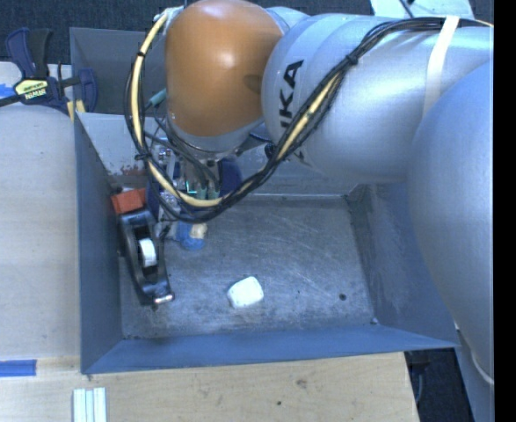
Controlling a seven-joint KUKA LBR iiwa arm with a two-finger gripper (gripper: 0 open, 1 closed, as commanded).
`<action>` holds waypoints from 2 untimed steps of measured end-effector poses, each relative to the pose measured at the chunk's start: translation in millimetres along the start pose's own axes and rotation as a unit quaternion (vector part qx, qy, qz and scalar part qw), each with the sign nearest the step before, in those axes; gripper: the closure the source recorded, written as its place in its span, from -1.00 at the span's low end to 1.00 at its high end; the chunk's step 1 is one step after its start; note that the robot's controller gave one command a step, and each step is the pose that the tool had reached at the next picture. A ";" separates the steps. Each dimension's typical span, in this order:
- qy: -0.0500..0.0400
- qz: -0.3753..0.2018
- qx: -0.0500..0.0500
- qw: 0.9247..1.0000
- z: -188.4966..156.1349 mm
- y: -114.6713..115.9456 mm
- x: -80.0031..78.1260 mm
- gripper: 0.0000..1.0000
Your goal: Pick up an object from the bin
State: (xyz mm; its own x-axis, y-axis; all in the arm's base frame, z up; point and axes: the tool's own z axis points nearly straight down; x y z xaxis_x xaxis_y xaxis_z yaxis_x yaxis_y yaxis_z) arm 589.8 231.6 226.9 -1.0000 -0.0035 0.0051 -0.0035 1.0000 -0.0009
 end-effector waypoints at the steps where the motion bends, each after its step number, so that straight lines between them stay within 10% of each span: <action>1: -0.001 -0.001 0.000 1.000 137.5 -80.7 -10.2 -1.00; 2: -0.005 -0.002 -0.001 1.000 130.4 -78.2 -12.4 1.00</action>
Offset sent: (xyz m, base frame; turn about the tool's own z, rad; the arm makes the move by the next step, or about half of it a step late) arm 0.0101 -0.0782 -0.1339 -0.0034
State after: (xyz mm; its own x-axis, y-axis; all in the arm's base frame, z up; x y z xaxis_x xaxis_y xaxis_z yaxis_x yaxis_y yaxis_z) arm 601.8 153.4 96.5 -1.0000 -0.0065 -0.0048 -0.0065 1.0000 0.0016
